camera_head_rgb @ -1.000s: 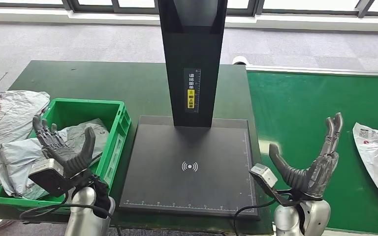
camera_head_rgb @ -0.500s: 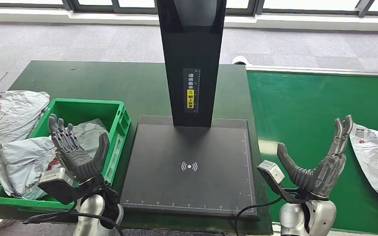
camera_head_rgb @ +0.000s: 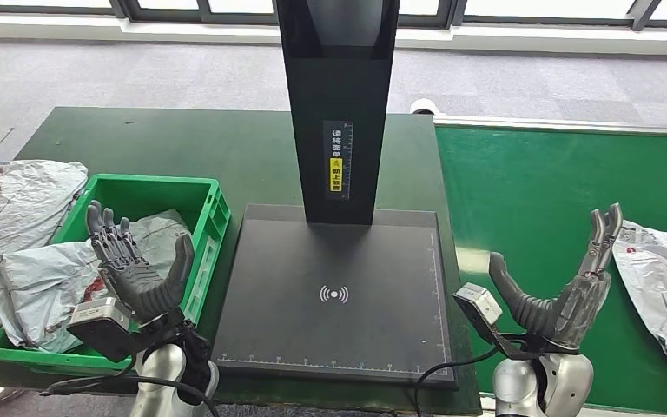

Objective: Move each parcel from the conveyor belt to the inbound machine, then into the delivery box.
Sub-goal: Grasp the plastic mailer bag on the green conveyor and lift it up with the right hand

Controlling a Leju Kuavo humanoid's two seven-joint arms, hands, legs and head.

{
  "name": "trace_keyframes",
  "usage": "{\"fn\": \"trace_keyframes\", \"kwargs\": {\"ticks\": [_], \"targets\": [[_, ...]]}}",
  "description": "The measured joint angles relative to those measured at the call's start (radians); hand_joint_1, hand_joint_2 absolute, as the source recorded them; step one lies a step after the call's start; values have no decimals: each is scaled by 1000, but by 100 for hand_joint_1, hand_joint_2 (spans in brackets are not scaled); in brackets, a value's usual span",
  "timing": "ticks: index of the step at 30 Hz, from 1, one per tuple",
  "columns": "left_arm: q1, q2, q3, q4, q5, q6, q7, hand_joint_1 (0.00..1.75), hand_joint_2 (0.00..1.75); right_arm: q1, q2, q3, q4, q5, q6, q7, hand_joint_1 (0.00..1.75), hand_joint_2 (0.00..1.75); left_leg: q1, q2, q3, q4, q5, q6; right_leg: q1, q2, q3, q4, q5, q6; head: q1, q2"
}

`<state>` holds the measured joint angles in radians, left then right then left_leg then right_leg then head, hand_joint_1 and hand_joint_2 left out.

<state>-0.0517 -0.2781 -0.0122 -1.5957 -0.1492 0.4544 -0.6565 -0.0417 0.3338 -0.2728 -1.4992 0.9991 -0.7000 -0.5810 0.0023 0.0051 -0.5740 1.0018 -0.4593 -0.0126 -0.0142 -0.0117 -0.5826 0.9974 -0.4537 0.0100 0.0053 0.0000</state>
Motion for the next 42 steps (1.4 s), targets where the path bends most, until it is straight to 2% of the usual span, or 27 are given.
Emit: {"fn": "trace_keyframes", "kwargs": {"ticks": [15,18,21,23,24,30,42], "targets": [[3,0,-2,0,0,-1,0,0,175,-10,1,-9,10,-1,0,-1,0,175,0,0,0,0,0,0,0,0,0,0,0,0,0,0],[7,1,-4,15,20,-70,4,0,175,-15,4,-1,40,-79,61,-26,0,175,0,0,-1,-1,0,0,0,0,1,0,0,0,0,0],[19,1,-22,82,35,-213,3,0,175,-39,10,101,220,-424,129,-91,0,175,1,2,-1,-1,-1,-1,1,2,0,0,-1,-1,0,0],[24,2,-40,118,40,-238,1,0,175,-52,8,211,336,-623,98,-112,0,175,1,3,-1,-1,0,-2,0,2,-2,0,0,-1,0,0],[25,2,-47,130,43,-237,1,0,175,-58,6,256,376,-669,82,-116,0,175,0,3,-1,-1,1,-1,0,2,-3,0,1,-1,0,0],[33,4,-55,172,48,-242,1,0,175,-81,0,400,522,-716,62,-119,0,175,1,2,-2,-1,1,-2,2,1,-3,1,0,-2,0,0],[34,4,-55,200,35,-242,1,0,175,-88,-6,469,588,-733,51,-119,0,175,1,2,-2,-1,1,-2,1,1,-3,0,0,-2,0,0]]}}
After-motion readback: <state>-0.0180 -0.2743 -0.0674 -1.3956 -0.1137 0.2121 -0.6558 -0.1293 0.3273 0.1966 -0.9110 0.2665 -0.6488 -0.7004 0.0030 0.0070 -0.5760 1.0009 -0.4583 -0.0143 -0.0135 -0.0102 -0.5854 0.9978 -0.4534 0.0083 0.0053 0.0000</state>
